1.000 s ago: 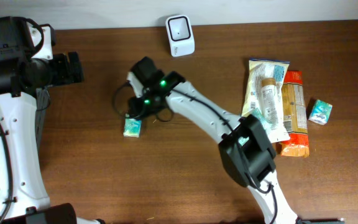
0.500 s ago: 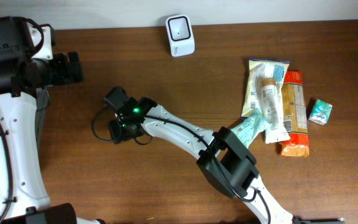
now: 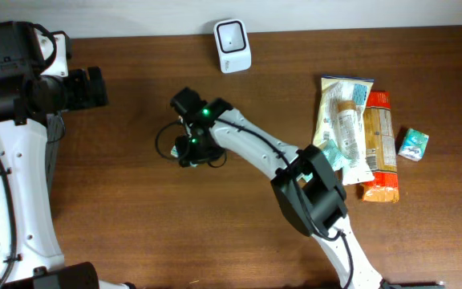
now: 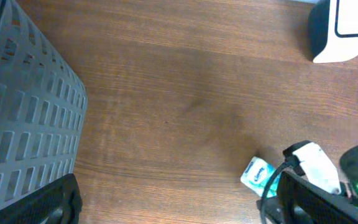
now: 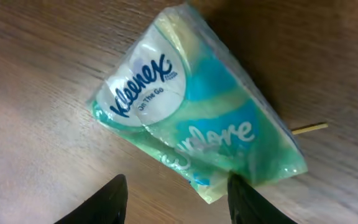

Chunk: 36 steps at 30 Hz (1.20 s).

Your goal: Scan the item barcode

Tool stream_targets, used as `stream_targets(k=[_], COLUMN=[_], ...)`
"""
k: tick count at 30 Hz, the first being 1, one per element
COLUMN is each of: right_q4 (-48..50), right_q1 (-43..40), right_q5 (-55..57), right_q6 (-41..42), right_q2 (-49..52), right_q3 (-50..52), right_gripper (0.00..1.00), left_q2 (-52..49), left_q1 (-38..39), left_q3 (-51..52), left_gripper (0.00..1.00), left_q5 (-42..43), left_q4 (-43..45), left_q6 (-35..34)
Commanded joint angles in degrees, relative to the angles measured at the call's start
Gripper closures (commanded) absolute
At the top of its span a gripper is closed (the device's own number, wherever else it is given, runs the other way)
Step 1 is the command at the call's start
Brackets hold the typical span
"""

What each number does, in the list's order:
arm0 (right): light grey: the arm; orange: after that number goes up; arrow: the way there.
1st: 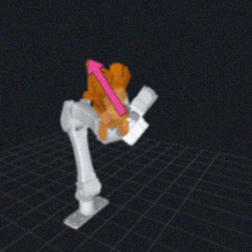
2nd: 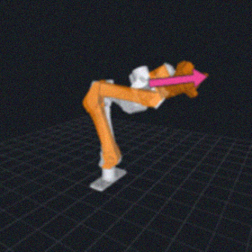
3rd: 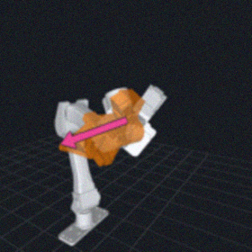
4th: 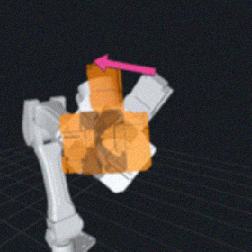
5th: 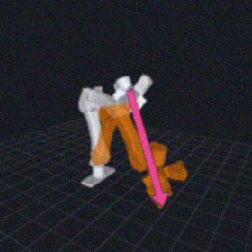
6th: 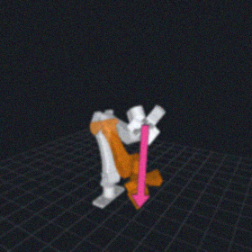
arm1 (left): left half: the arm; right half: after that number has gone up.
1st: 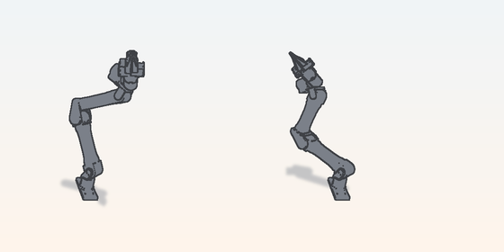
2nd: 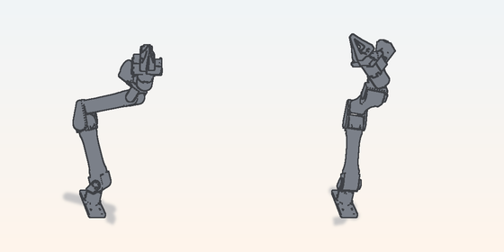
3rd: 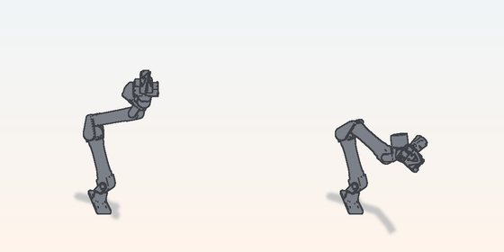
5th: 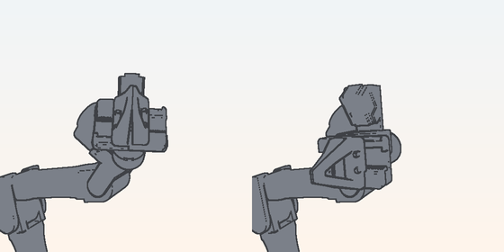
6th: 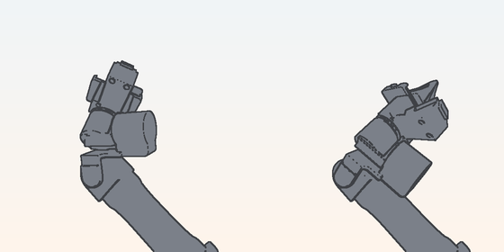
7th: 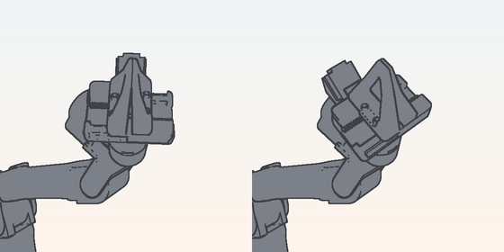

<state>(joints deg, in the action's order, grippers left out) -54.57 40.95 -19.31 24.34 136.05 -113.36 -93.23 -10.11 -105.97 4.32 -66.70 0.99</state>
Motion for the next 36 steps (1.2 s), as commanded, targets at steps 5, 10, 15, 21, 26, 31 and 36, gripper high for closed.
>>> stream_targets(k=[5, 10, 15, 21, 26, 31, 36], right_q4=[-2.51, -1.11, -0.98, -1.62, -1.66, -1.66, -1.62], right_q1=[-3.41, -5.14, -5.11, -4.96, -4.96, -4.96, -4.96], right_q5=[-2.34, 6.10, 6.51, 6.51, 6.51, 6.51, 6.51], right_q6=[-8.04, -8.63, -10.86, -10.84, -10.84, -10.86, -10.84], right_q2=[-5.64, -5.60, -5.40, -5.40, -5.40, -5.40, -5.40], right_q3=[-4.09, -4.61, -4.61, -4.57, -4.57, -4.57, -4.55], right_gripper=[0.48, 0.47, 0.43, 0.42, 0.42, 0.42, 0.42], left_q2=[0.26, 0.26, 0.26, 0.26, 0.26, 0.26, 0.26], left_q1=[-0.35, -0.35, -0.35, -0.35, -0.35, -0.35, -0.35], left_q3=[-0.42, -0.42, -0.42, -0.42, -0.42, -0.42, -0.42], left_gripper=[0.01, 0.01, 0.01, 0.01, 0.01, 0.01, 0.01], left_q5=[0.44, 0.44, 0.44, 0.44, 0.44, 0.44, 0.44], left_q4=[-0.07, -0.07, -0.07, -0.07, -0.07, -0.07, -0.07], left_q6=[-0.15, -0.15, -0.13, -0.13, -0.15, -0.13, -0.15])
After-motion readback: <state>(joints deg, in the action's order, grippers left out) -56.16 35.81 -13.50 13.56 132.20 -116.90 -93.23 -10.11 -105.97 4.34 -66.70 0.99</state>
